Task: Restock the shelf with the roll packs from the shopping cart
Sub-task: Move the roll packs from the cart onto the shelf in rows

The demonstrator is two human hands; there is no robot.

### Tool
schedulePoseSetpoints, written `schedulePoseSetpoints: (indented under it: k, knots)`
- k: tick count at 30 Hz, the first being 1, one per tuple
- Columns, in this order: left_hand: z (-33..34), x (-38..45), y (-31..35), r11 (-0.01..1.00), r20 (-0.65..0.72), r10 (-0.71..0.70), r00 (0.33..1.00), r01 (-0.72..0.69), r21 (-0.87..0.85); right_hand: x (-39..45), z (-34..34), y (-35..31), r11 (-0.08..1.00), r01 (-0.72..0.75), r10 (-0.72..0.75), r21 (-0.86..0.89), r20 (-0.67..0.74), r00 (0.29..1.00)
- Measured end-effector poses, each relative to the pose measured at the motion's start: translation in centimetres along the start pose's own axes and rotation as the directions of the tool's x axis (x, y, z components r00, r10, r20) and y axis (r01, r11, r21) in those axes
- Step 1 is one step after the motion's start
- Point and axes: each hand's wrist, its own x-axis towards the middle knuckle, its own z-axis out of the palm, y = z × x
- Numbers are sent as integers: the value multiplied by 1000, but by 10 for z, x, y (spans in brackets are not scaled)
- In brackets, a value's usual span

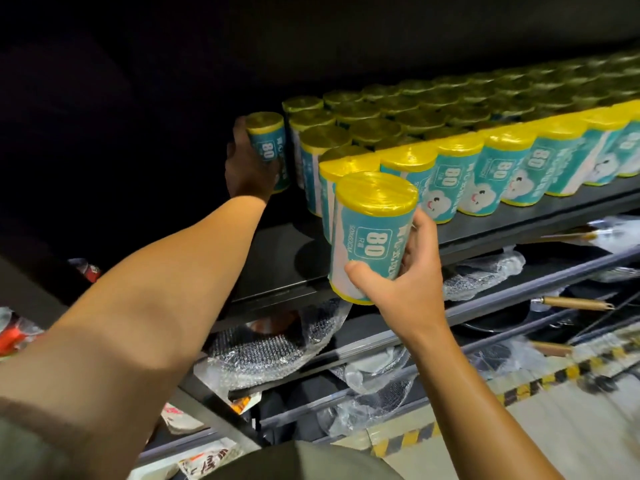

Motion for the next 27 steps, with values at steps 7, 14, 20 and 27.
schedulePoseSetpoints:
  k: [7,14,20,27]
  knots:
    - [20,33,-7,999,7,-20,1000,20,38,7,0,3,1000,9,-8,14,-39,999]
    - [31,49,-11,995,-4,-62,998,62,80,11,0,7,1000,11,-10,14,-54,998]
    - [27,44,-8,990,44,-137,990,135,43,11,-7,8,1000,12,-12,18,-38,999]
    - [3,-17,6,993,17,-121,992,121,-12,10,-20,1,1000,7,-7,8,14,1000]
